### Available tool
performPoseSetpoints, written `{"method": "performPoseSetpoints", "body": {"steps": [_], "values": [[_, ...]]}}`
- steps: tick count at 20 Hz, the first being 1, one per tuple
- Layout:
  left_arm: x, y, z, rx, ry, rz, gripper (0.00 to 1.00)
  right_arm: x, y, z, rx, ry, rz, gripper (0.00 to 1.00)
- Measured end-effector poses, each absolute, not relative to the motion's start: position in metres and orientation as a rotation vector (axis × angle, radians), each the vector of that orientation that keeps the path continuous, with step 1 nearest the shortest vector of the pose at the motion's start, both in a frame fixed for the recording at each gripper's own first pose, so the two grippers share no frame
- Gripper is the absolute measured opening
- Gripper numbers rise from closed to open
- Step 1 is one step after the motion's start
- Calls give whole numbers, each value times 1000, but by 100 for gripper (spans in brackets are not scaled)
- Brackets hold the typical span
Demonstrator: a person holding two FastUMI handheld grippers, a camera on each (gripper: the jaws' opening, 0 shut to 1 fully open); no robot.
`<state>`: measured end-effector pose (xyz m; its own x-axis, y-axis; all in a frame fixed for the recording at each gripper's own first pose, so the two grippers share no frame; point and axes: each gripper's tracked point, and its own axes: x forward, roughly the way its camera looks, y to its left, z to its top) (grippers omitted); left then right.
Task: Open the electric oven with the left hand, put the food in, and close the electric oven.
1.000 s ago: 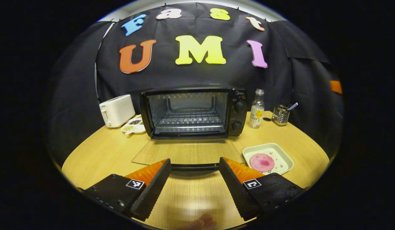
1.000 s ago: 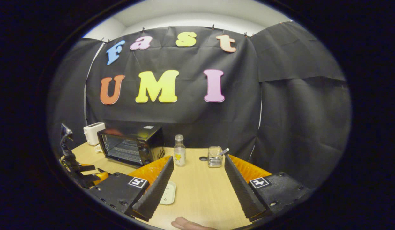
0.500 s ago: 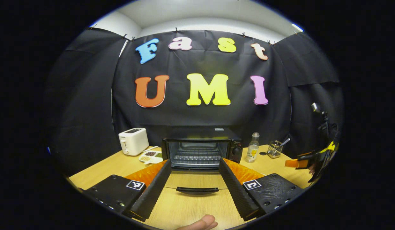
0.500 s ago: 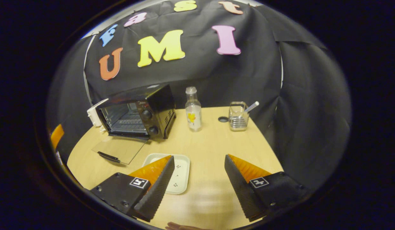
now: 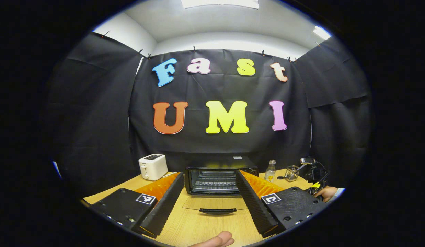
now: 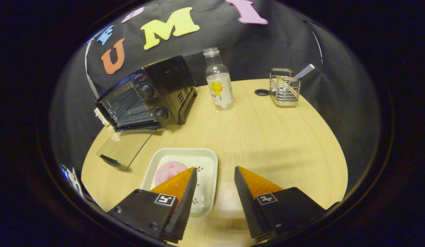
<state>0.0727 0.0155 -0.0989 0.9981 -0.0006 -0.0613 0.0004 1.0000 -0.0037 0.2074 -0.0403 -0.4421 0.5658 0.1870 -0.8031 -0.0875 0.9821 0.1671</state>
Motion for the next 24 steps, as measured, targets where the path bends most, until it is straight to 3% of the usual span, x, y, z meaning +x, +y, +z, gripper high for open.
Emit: {"method": "performPoseSetpoints", "body": {"steps": [1,2,3,5,7,18,24], "values": [[71,15,-100,0,65,1,96,209,-40,-447,117,966,160,57],[71,15,-101,3,68,4,96,207,-39,-453,124,986,162,60],[71,15,-103,7,72,6,96,204,-34,-459,148,1015,179,50],[71,13,-105,13,80,6,96,203,-29,-465,174,1029,204,19],[70,6,-104,18,87,1,96,206,-26,-464,225,1027,227,4],[68,0,-101,28,101,21,96,178,-39,-458,561,1094,226,4],[63,3,-112,31,120,19,96,164,-61,-430,539,1058,186,4]]}}
